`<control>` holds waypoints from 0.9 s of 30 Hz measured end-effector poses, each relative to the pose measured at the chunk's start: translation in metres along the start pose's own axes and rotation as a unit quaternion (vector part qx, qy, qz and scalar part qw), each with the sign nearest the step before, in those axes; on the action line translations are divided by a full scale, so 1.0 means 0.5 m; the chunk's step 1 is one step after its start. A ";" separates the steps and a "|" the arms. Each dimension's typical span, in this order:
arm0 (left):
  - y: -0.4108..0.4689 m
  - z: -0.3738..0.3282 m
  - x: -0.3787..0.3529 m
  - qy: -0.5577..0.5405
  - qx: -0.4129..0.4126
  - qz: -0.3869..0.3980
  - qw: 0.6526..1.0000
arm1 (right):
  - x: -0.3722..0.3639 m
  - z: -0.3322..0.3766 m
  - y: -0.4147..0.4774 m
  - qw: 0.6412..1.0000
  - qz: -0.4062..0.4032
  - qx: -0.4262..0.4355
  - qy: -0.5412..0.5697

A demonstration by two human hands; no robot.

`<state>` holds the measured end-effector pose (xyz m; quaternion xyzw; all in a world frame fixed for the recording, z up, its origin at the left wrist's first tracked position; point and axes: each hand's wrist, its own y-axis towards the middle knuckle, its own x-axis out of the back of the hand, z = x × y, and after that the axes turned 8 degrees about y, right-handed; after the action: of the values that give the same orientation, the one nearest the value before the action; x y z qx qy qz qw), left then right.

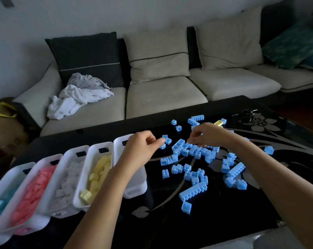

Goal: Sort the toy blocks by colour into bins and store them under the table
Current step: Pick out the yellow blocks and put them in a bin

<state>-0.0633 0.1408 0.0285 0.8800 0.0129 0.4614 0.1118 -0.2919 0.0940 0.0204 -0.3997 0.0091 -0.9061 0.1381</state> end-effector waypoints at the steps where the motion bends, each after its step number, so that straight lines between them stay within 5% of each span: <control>1: 0.011 -0.020 -0.021 -0.005 -0.013 0.022 1.000 | 0.022 -0.033 -0.008 0.999 -0.022 -0.021 -0.021; 6: 0.063 -0.085 -0.112 -0.027 -0.051 0.118 0.991 | 0.100 -0.151 -0.042 0.961 -0.047 -0.174 -0.211; 12: 0.144 -0.127 -0.217 -0.011 -0.055 0.169 0.984 | 0.098 -0.211 -0.073 0.936 0.013 -0.306 -0.175; 17: 0.202 -0.152 -0.275 0.006 -0.050 0.165 0.985 | 0.086 -0.241 -0.041 0.960 -0.001 -0.268 -0.087; 27: 0.265 -0.203 -0.375 0.141 -0.107 0.166 0.970 | 0.072 -0.286 -0.023 0.975 -0.026 -0.191 -0.113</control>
<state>-0.2642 0.0068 -0.0397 0.7787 -0.1669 0.5920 0.1239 -0.4217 0.0823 -0.0497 -0.5189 0.1563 -0.8396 0.0357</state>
